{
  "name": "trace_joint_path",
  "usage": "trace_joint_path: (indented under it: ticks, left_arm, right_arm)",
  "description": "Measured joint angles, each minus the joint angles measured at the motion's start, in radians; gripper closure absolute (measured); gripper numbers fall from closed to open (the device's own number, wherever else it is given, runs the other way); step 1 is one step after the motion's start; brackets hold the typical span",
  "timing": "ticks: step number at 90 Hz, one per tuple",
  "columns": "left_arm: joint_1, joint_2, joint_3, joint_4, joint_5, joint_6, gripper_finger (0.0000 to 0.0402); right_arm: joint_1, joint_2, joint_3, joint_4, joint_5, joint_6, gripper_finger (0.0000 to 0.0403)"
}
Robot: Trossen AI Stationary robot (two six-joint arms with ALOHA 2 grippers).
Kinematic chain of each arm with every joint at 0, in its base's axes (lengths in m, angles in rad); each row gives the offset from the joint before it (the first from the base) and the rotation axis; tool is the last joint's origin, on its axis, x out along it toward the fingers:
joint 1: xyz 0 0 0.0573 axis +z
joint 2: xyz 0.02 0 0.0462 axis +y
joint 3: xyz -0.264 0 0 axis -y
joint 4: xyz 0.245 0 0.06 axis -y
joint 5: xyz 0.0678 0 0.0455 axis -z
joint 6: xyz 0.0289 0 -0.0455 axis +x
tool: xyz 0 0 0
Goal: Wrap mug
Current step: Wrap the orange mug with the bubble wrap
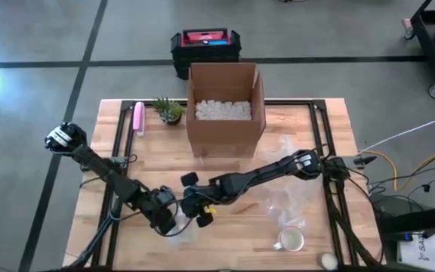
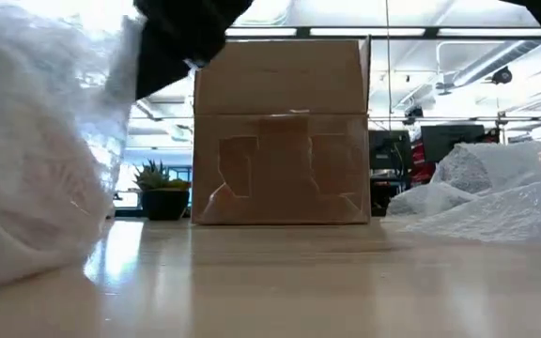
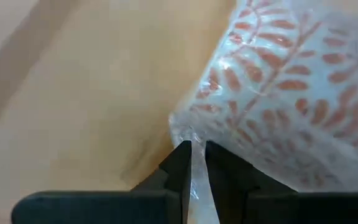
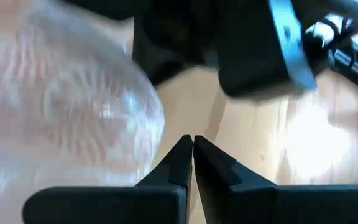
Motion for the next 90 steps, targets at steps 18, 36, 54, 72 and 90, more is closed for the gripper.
trace_joint_path:
  ticks: [18,36,54,72,90]
  left_arm:
    - [-0.001,-0.004,0.022,0.0,0.009,0.018,0.0366]
    - [-0.002,-0.007,0.087,-0.106,0.003,0.052,0.0366]
    - [-0.002,-0.011,0.169,-0.222,-0.039,0.106,0.0366]
    - [-0.035,-0.01,0.298,-0.28,-0.057,0.175,0.0366]
    - [-0.174,0.057,0.558,-0.428,-0.205,0.213,0.0391]
  right_arm:
    - [0.064,-0.047,0.004,-0.058,-0.026,0.047,0.0401]
    - [0.136,-0.043,-0.031,-0.05,-0.013,0.097,0.0401]
    - [0.166,-0.042,-0.061,-0.054,0.027,0.184,0.0401]
    - [0.168,-0.046,-0.064,-0.181,0.233,0.205,0.0401]
    - [0.159,-0.064,-0.076,-0.339,0.391,0.282,0.0401]
